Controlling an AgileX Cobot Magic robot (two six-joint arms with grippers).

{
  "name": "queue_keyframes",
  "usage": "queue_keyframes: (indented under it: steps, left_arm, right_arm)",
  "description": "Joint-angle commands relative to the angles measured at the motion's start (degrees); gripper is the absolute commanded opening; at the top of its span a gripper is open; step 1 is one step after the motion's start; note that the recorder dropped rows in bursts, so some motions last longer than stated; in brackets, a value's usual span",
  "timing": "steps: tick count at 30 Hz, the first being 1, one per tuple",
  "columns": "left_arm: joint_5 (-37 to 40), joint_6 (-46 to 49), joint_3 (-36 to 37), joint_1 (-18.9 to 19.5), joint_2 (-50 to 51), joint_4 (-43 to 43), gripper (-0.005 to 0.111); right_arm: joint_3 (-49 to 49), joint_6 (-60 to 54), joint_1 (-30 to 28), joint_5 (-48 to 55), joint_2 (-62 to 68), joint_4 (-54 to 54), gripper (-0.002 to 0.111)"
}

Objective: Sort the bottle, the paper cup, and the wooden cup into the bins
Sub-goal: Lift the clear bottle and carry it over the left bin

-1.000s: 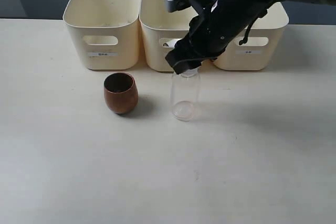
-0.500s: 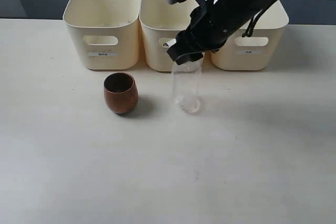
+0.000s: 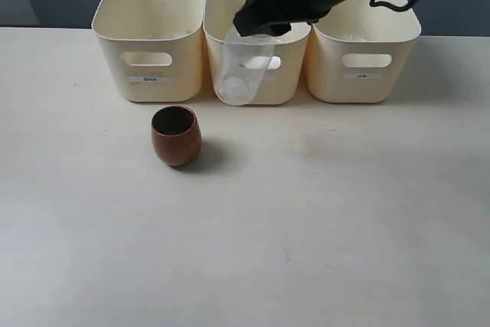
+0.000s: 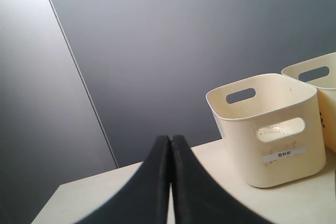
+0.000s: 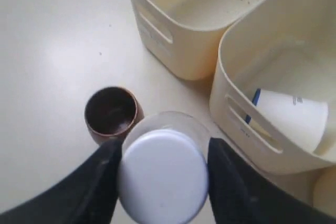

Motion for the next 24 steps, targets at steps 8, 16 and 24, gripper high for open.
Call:
queue_keyframes:
  steps: [8, 16, 24]
  left_arm:
    - [-0.26, -0.13, 0.10, -0.08, -0.13, 0.02, 0.000]
    - [-0.26, -0.13, 0.10, -0.08, -0.13, 0.02, 0.000]
    - [-0.26, -0.13, 0.10, -0.08, -0.13, 0.02, 0.000]
  right_arm:
    - [0.27, -15.90, -0.08, -7.53, -2.00, 16.29, -0.001]
    - [0.27, -29.05, 4.49, -18.08, -0.72, 24.93, -0.001]
    - [0.27, -31.32, 9.90, -32.93, 3.21, 24.93, -0.001]
